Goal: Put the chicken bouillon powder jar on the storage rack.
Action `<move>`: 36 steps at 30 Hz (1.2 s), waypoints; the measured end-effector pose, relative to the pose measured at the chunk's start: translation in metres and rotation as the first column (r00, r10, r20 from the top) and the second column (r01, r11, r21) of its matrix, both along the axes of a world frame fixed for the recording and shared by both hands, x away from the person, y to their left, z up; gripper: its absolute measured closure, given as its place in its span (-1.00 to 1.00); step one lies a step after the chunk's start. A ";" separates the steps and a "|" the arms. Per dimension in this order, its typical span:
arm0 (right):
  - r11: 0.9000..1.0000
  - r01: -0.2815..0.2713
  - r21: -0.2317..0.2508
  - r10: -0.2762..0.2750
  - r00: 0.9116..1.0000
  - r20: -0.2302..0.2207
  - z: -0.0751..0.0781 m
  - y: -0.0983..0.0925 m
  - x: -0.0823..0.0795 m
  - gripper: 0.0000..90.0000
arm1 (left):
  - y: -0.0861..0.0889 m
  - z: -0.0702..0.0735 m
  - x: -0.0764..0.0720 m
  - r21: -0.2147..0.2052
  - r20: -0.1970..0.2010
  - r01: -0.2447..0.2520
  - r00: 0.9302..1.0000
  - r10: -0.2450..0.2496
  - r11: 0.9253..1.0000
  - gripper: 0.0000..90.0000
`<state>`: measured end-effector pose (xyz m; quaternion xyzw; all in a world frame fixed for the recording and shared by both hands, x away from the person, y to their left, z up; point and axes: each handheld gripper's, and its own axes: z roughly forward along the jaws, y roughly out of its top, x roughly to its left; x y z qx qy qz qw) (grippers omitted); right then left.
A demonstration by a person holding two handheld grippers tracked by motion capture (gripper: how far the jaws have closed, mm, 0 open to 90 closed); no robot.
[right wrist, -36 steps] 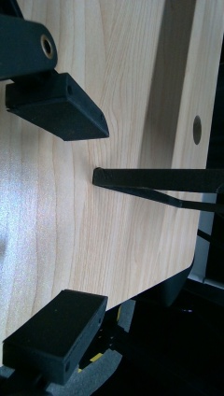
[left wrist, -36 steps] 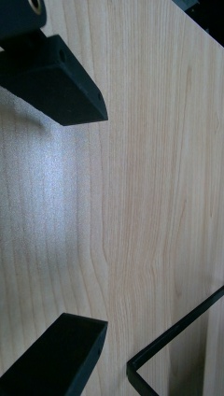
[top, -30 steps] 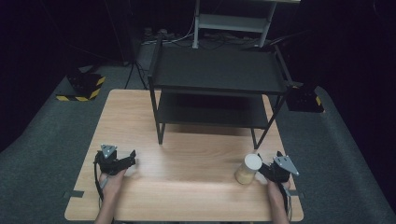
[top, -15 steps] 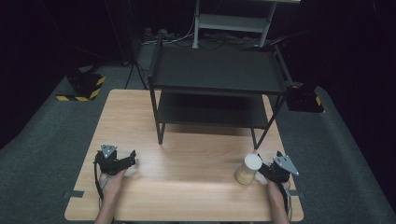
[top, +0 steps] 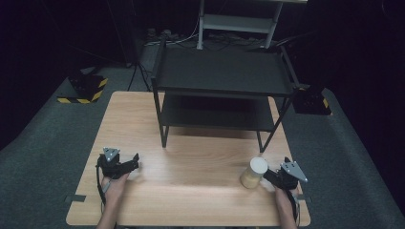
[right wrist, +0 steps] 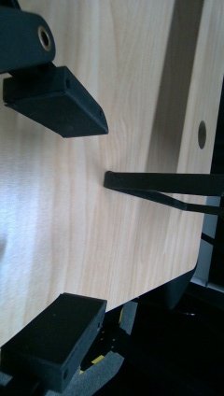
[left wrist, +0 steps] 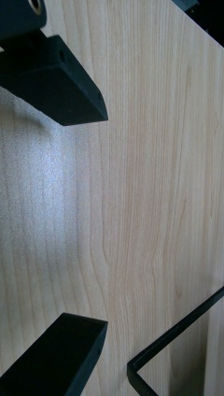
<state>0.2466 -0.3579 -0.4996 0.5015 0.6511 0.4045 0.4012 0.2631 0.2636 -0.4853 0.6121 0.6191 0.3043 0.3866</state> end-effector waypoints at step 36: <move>0.948 -0.310 0.074 0.308 0.951 0.032 0.025 -0.009 -0.076 -0.88 | -0.001 0.000 0.000 0.004 -0.004 -0.001 1.000 0.001 1.000 -0.94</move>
